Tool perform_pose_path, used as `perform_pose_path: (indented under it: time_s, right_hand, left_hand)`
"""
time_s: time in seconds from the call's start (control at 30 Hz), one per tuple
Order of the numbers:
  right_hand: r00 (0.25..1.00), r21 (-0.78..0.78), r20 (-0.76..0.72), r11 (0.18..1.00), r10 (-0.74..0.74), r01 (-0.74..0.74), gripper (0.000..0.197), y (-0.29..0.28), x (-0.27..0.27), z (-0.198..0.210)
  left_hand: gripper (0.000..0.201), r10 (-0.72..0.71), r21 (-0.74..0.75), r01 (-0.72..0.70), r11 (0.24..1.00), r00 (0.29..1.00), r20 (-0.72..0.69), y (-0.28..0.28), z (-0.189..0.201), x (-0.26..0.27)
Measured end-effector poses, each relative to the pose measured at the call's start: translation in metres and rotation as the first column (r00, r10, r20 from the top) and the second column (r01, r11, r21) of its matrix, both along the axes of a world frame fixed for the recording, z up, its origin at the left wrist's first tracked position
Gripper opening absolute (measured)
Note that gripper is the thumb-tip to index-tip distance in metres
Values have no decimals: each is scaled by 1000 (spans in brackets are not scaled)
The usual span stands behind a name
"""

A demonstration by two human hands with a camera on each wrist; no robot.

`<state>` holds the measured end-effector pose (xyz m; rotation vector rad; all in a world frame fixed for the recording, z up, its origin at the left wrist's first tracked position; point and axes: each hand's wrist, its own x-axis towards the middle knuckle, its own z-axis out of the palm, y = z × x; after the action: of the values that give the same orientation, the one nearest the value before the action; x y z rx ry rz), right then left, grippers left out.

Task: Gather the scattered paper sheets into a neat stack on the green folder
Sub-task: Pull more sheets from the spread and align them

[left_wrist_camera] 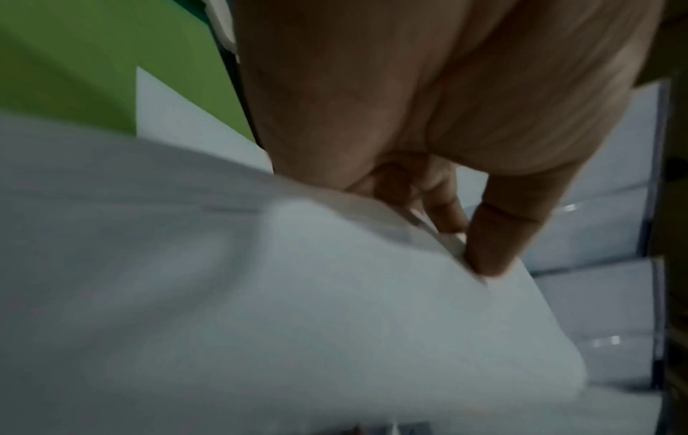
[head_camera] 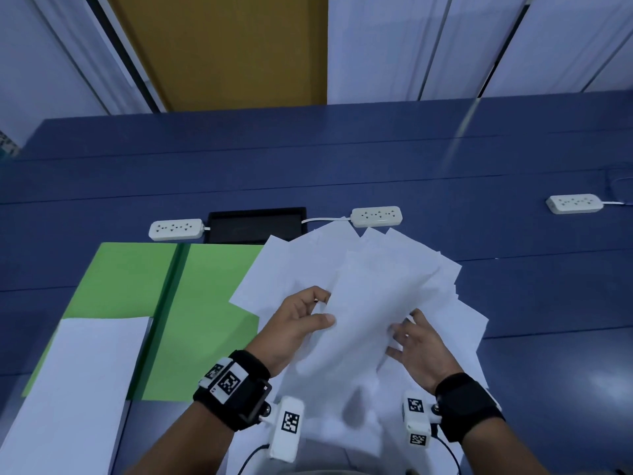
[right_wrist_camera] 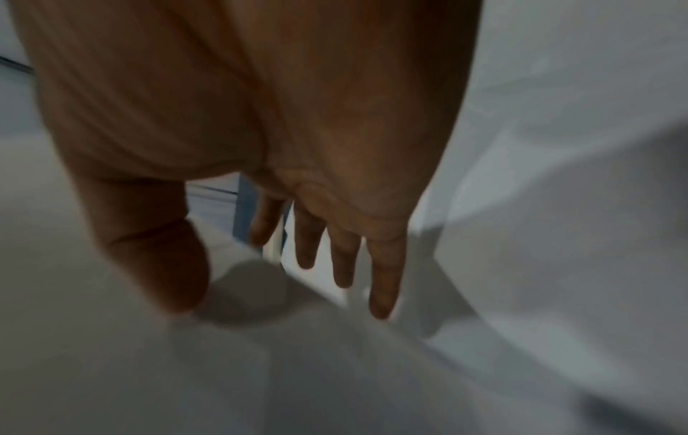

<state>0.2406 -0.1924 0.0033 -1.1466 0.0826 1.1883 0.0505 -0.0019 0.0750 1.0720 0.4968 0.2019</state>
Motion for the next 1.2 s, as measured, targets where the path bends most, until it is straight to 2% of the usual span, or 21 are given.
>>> perform_pose_path:
  time_s: [0.07,0.1,0.17,0.27,0.33,0.4,0.47,0.57,0.63,0.7,0.73,0.77,0.8,0.83,0.9,0.97,1.07,1.2]
  right_hand:
    - [985,39,84,987,154,-157,50,-2,5,13]
    - [967,56,119,971,226,-234,53,-2,5,20]
    - [928,77,171,935,331,-347,44,0,5,35]
    - [901,80,209,912,380,-403,26,1,1,52]
    - [925,78,169,931,341,-357,35,0,-2,55]
    - [940,59,154,947,304,-316,48,-1,-2,54]
    - [923,-21,216,946,320,-323,44,2,0,57]
    - [866,-170,373,943,331,-287,32,3,3,65]
    - [827,-273,479,945,295,-179,35,5,7,69]
    - [772,-327,586,944,247,-54,51,6,11,71]
    - [747,-289,632,957,205,-18,49,7,12,72]
    - [728,-223,670,975,149,5,36,9,10,77]
    - [711,-153,698,988,90,25,22,11,6,85]
    - [700,-99,713,994,39,45,16,11,4,91]
    - [692,-14,721,997,-44,78,19,11,0,101]
    - [694,45,712,994,-103,101,23,11,-1,101]
    - [726,46,673,987,-143,152,25,9,-1,94]
    - [713,32,682,980,-164,196,20,10,-3,92]
  left_hand:
    - [25,-64,-145,69,987,997,40,8,8,-3]
    - [29,-76,-188,82,979,996,40,14,10,-5]
    - [42,-79,-208,85,974,996,37,23,13,-9]
    - [67,-26,-157,28,987,1000,14,31,7,-11]
    - [64,88,-174,-91,981,996,-27,32,3,-10]
    - [53,141,-147,-149,978,988,-66,29,1,-10]
    - [46,116,-167,-130,977,989,-92,26,-4,-12]
    - [49,18,-227,-45,973,993,-119,18,-8,-15]
    - [50,-27,-165,7,986,993,-118,10,-9,-11]
    - [41,6,29,-2,1000,987,-159,3,-11,-1]
    - [37,59,139,-34,990,981,-185,0,-11,5]
    - [41,118,217,-72,973,972,-204,-3,-11,11]
    - [48,161,271,-99,958,962,-219,-5,-8,16]
    - [46,193,296,-128,947,960,-202,-7,-4,21]
    - [21,216,317,-169,933,969,-120,-10,5,29]
    - [22,221,318,-188,929,972,-73,-9,12,33]
    - [28,232,317,-203,926,971,-57,-5,12,36]
    - [19,262,372,-216,903,962,-79,-5,19,42]
